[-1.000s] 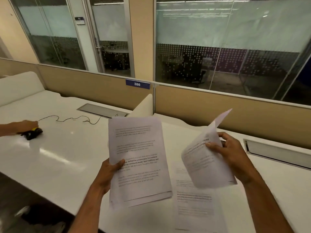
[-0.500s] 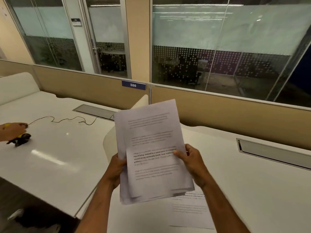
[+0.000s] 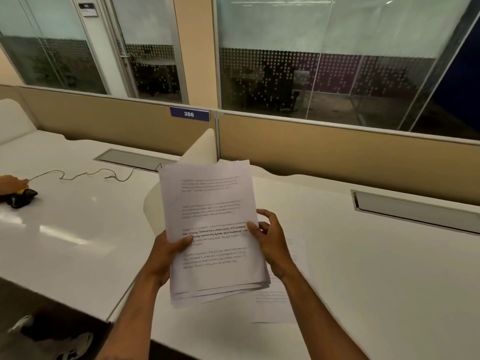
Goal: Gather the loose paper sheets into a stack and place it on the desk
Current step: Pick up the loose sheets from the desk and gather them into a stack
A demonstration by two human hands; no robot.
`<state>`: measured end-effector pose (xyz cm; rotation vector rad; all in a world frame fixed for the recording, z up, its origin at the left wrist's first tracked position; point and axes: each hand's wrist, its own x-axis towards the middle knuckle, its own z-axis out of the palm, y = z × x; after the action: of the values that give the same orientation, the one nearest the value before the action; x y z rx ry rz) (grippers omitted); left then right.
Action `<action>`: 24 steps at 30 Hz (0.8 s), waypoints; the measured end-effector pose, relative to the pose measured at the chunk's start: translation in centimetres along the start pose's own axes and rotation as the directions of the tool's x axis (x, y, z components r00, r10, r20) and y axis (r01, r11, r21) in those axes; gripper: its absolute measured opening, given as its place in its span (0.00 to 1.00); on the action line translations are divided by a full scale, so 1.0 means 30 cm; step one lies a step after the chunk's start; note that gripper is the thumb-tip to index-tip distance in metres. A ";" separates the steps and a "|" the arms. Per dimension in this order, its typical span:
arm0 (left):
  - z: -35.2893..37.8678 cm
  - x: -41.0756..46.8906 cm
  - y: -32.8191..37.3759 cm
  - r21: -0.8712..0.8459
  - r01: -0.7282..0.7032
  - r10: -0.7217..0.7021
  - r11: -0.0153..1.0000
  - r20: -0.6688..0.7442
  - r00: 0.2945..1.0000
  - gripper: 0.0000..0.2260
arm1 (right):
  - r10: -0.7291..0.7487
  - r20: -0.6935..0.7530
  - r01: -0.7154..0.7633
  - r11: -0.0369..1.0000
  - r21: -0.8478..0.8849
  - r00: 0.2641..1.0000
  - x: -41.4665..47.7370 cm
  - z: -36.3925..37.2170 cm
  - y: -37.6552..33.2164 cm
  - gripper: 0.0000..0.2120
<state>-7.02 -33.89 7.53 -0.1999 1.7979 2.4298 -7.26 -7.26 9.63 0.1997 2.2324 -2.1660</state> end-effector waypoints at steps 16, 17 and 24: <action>0.020 0.022 0.031 0.014 0.014 -0.015 1.000 0.023 1.000 0.20 | 0.466 -0.514 -0.693 0.526 -0.493 0.720 -0.022 -0.330 0.422 0.36; 0.025 0.024 0.035 0.011 0.013 -0.013 1.000 0.023 1.000 0.20 | 0.494 -0.511 -0.709 0.536 -0.458 0.703 -0.018 -0.338 0.425 0.34; 0.079 0.045 0.063 0.013 0.005 -0.006 1.000 0.043 0.999 0.18 | 0.322 -0.371 -0.447 0.832 -0.329 0.871 0.021 -0.446 0.294 0.18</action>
<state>-8.76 -32.16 9.77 -0.1502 1.7925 2.3988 -5.97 6.36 1.25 0.9369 2.4527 -1.5046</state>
